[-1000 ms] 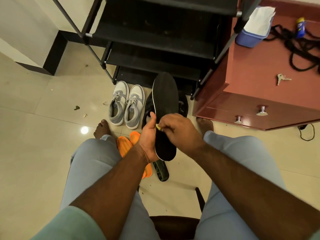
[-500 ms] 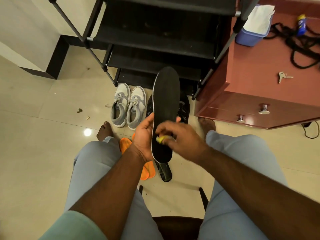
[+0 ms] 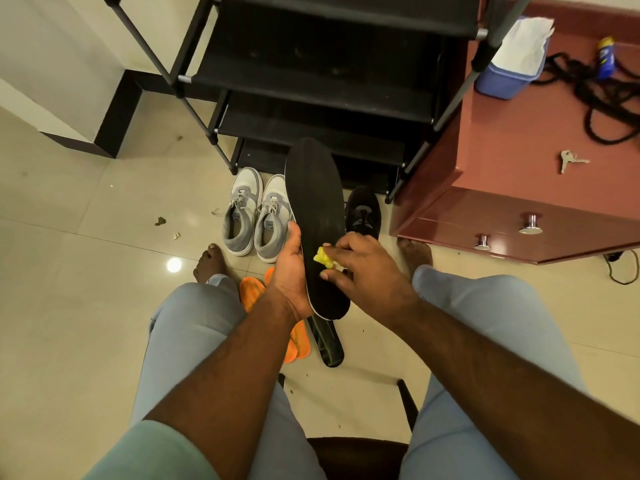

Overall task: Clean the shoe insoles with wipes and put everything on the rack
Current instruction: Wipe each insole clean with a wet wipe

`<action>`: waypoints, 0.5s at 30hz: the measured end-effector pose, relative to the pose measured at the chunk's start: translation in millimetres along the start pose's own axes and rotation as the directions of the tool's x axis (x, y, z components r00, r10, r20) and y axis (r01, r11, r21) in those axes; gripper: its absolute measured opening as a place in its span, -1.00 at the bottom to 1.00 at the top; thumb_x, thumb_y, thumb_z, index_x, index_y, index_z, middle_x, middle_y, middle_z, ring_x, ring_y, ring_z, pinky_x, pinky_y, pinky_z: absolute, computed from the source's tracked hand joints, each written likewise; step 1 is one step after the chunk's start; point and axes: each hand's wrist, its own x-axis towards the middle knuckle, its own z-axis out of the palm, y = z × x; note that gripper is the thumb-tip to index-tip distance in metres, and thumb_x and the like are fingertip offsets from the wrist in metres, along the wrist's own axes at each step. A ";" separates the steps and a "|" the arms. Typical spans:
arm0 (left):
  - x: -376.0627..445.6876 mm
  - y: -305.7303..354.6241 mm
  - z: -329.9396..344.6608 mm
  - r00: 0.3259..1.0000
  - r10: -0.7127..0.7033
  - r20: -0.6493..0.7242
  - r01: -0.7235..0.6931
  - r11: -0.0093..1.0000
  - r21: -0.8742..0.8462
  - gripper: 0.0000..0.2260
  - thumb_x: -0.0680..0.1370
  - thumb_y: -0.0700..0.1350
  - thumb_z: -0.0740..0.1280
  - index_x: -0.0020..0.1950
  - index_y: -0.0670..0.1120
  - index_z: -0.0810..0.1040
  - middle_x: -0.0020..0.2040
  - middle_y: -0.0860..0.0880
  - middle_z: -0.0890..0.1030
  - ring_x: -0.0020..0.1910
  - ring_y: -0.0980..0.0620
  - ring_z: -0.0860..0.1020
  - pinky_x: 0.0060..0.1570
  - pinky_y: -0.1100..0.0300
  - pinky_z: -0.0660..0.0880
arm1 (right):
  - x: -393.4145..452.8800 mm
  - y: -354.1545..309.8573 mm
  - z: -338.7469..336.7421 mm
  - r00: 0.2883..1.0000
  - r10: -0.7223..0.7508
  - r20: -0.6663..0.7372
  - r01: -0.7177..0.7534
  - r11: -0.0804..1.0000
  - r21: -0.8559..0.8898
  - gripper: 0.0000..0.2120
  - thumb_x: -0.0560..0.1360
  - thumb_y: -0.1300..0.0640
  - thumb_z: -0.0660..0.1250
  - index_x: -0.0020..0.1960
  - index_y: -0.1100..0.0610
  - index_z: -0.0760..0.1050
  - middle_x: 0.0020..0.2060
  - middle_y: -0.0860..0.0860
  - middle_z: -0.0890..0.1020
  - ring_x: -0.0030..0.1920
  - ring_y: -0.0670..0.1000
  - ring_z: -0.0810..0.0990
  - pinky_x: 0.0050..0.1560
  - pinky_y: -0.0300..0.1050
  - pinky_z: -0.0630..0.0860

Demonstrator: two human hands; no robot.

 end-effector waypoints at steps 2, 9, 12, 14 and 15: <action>0.8 -0.7 0.3 1.000 -0.007 -0.027 0.007 1.000 0.015 -0.30 0.56 0.38 0.05 0.04 -0.15 0.73 0.05 -0.18 0.68 0.02 -0.12 0.67 0.14 0.01 0.55 | 1.4 0.2 -1.7 0.999 -0.044 0.019 0.044 0.998 -0.036 -0.67 0.55 0.15 0.29 0.30 0.18 0.49 0.12 0.11 0.51 0.11 0.10 0.45 0.10 -0.11 0.37; 3.0 12.2 -4.8 0.998 0.061 -0.030 -0.062 0.997 -0.039 -0.34 0.59 0.33 0.04 0.17 -0.17 0.67 0.16 -0.13 0.63 0.01 -0.08 0.61 0.07 0.07 0.58 | -16.9 -7.3 2.4 0.945 -0.324 0.035 0.326 0.941 -0.085 -0.75 0.39 0.32 0.45 0.07 0.25 0.61 -0.22 0.11 0.58 -0.23 0.09 0.55 -0.26 -0.09 0.51; -0.6 0.0 0.6 1.000 -0.008 0.016 0.008 1.000 -0.021 -0.39 0.59 0.29 0.10 0.27 -0.19 0.58 0.14 -0.17 0.64 0.10 -0.12 0.62 0.22 -0.03 0.51 | 2.4 2.4 -1.3 0.965 -0.258 -0.039 0.250 0.956 -0.153 -0.79 0.41 0.29 0.40 0.05 0.24 0.62 -0.21 0.12 0.59 -0.22 0.14 0.57 -0.23 -0.03 0.56; -1.2 -5.5 1.8 1.000 -0.016 -0.007 0.016 1.000 -0.018 -0.44 0.62 0.25 0.09 0.22 -0.17 0.60 0.08 -0.19 0.66 0.03 -0.14 0.66 0.12 -0.05 0.51 | 12.0 6.6 -3.2 0.978 -0.187 -0.095 0.171 0.973 -0.158 -0.76 0.38 0.29 0.34 0.03 0.26 0.62 -0.22 0.15 0.60 -0.24 0.17 0.58 -0.23 0.00 0.59; -1.7 -4.0 0.7 1.000 -0.001 -0.014 0.001 1.000 -0.016 -0.45 0.63 0.24 0.08 0.21 -0.18 0.60 0.09 -0.20 0.66 0.03 -0.15 0.66 0.10 -0.03 0.52 | 9.9 5.4 -2.2 0.977 -0.189 -0.102 0.173 0.974 -0.148 -0.75 0.37 0.30 0.33 0.03 0.26 0.62 -0.22 0.15 0.60 -0.24 0.16 0.58 -0.23 -0.01 0.58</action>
